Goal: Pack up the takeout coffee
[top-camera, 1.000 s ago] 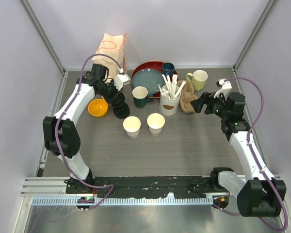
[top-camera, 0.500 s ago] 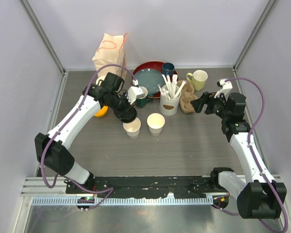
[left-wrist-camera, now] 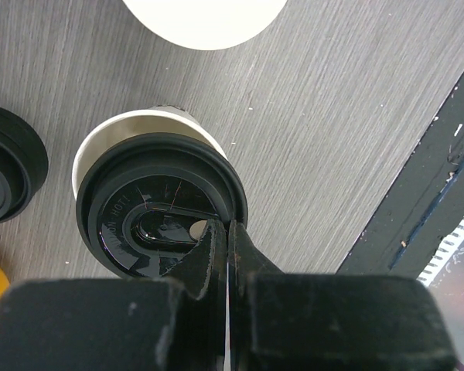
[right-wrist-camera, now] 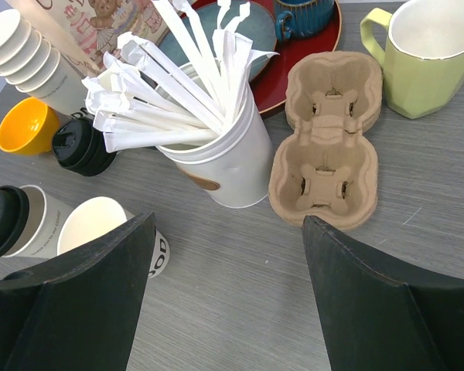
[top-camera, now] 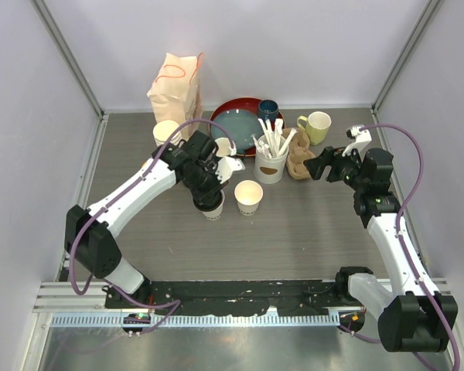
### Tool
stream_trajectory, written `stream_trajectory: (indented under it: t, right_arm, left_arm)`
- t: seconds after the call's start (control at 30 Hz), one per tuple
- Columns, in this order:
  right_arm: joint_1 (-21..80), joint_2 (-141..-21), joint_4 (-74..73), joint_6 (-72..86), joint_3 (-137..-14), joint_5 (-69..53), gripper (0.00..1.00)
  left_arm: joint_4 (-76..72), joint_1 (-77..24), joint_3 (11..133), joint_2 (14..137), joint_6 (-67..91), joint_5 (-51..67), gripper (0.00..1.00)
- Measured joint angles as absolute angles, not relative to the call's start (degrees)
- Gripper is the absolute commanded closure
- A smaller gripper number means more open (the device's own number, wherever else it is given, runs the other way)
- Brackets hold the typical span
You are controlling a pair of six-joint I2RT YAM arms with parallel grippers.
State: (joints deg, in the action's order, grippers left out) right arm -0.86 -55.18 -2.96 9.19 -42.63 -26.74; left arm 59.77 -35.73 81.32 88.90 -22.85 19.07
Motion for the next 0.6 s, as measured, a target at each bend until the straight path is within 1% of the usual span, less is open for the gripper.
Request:
stream_trajectory:
  t: [0.3, 0.6]
  right_arm:
    - [-0.8, -55.0, -3.0, 9.2, -42.5, -26.8, 0.18]
    - [-0.8, -55.0, -3.0, 9.2, -42.5, -26.7, 0.18]
  left_arm:
    - [58.8, -36.2, 81.5, 91.8, -22.6, 18.0, 1.0]
    - [58.0, -36.8, 82.5, 91.9, -22.7, 18.0, 1.0]
